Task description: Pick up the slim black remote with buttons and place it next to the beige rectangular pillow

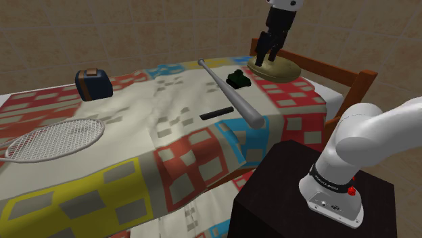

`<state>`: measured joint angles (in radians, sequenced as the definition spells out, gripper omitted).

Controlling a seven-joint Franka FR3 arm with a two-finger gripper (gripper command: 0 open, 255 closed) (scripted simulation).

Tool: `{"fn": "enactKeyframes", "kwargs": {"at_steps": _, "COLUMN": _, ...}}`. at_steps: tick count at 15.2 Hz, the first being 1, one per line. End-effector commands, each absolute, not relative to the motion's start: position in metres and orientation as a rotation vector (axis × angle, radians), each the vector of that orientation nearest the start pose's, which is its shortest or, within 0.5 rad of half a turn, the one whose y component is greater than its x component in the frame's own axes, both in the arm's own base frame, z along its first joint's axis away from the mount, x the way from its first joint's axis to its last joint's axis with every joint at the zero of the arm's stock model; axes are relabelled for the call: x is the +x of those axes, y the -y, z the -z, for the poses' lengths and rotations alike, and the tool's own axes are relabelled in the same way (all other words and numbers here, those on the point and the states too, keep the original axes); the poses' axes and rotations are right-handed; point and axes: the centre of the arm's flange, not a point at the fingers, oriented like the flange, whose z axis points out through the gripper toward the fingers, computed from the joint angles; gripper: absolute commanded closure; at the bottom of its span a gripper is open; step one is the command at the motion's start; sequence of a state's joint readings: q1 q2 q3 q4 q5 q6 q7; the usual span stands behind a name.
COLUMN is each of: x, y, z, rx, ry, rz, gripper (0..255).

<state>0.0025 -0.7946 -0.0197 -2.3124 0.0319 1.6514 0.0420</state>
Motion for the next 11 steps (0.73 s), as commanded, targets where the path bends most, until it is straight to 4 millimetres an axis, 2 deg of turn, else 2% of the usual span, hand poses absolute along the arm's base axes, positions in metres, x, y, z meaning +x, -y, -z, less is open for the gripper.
{"fn": "enactKeyframes", "kwargs": {"at_steps": 1, "x": 0.313, "y": 0.004, "z": -0.622, "rx": -3.086, "ry": -0.084, "rz": 0.205, "gripper": 0}}
{"fn": "enactKeyframes", "kwargs": {"at_steps": 11, "x": 0.400, "y": 0.022, "z": -0.522, "rx": -3.076, "ry": 0.595, "rz": 0.166, "gripper": 0}}
